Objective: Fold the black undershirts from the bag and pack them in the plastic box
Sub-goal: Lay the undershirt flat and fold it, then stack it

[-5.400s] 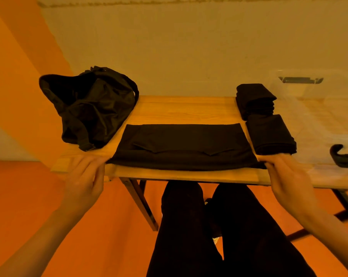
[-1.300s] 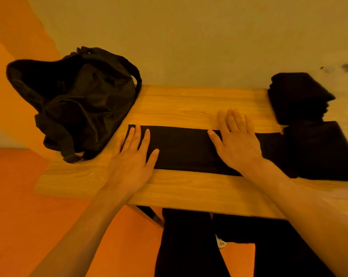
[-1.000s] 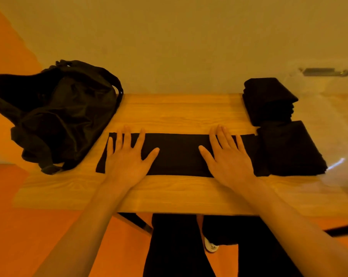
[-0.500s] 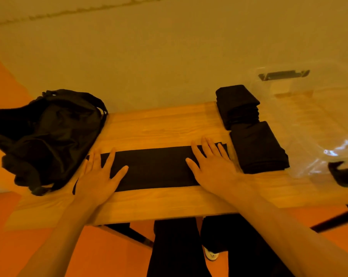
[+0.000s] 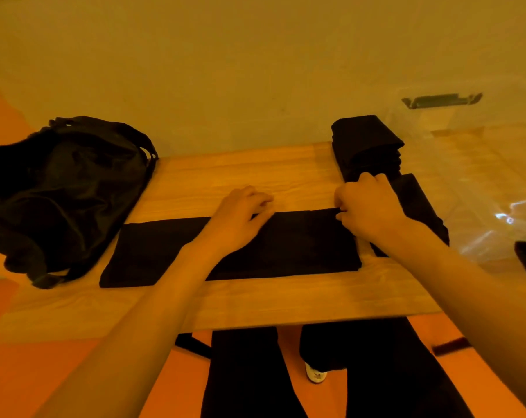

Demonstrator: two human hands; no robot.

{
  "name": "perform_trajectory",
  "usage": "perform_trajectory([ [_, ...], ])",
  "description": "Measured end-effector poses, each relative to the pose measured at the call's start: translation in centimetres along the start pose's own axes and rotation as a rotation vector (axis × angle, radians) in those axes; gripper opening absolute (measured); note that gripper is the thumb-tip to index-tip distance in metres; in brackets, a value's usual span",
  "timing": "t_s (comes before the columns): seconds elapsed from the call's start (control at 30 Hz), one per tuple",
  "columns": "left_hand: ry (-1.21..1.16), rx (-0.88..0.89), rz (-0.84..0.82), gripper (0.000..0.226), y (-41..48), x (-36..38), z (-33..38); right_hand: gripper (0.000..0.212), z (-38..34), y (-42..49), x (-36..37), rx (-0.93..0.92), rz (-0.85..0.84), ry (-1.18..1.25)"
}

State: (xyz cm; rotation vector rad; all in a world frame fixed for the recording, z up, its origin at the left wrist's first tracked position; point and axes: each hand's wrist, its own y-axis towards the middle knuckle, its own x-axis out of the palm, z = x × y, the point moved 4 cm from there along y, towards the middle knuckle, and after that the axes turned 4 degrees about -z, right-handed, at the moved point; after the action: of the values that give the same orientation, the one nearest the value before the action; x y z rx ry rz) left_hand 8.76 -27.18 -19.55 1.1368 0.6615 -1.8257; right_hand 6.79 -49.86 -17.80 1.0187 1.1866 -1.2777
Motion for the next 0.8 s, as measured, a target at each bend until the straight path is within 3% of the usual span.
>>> perform_trajectory([
  [0.2, -0.091, 0.086, -0.054, 0.023, 3.3, 2.0, 2.8, 0.017, 1.0, -0.5, -0.2, 0.029, 0.125, 0.150],
  [0.4, -0.112, 0.070, 0.031, 0.003, 3.8, 2.2, 3.1, 0.010, 1.2, 0.2, -0.4, 0.002, 0.174, 0.224],
  [0.67, 0.073, 0.047, 0.110, 0.020, 3.3, 2.7, 2.1, 0.012, 1.2, 1.0, 0.9, -0.043, 0.143, 0.251],
  [0.8, 0.151, 0.036, 0.289, 0.036, 0.4, 2.1, 2.7, 0.022, 0.3, -0.8, -0.4, -0.100, 0.321, 0.174],
])
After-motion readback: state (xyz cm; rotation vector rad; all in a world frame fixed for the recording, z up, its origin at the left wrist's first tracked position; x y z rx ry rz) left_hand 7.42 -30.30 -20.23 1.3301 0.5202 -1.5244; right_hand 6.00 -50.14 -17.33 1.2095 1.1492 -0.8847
